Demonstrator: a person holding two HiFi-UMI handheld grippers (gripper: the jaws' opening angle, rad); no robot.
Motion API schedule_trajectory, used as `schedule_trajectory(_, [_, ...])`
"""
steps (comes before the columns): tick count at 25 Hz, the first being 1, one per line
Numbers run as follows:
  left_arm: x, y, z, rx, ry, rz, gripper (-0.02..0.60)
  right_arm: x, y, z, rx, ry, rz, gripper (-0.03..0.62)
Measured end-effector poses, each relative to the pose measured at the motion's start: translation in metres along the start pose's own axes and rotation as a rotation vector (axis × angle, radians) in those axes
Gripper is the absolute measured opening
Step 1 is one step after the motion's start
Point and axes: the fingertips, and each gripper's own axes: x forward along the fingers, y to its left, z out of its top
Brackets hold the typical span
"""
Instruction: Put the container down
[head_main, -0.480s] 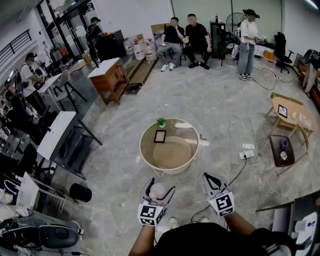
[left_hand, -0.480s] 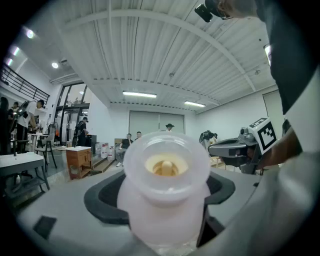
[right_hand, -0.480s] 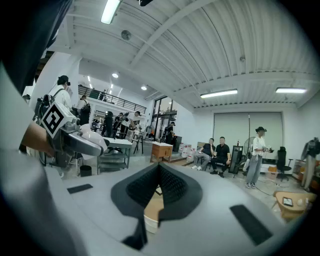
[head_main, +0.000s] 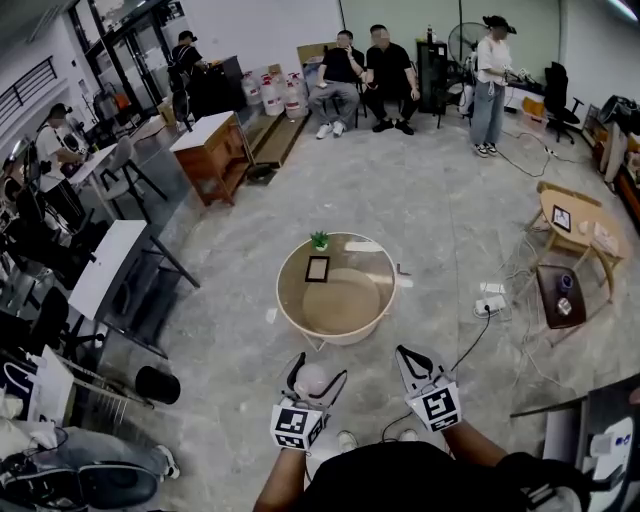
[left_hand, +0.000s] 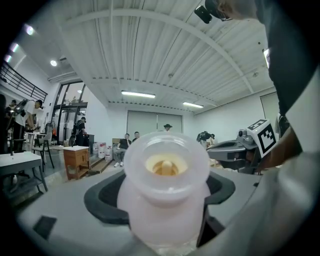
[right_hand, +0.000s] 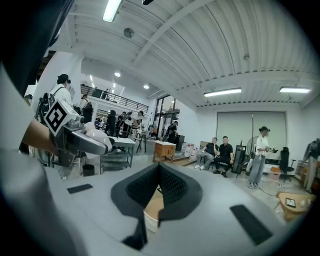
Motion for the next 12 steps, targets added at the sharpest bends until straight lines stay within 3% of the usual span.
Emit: schedule_trajectory(12, [-0.007,0.042,-0.008,0.003,-0.007,-0.063,0.417,0.038,0.034,0.011,0.044,-0.019,-0.053,0.000])
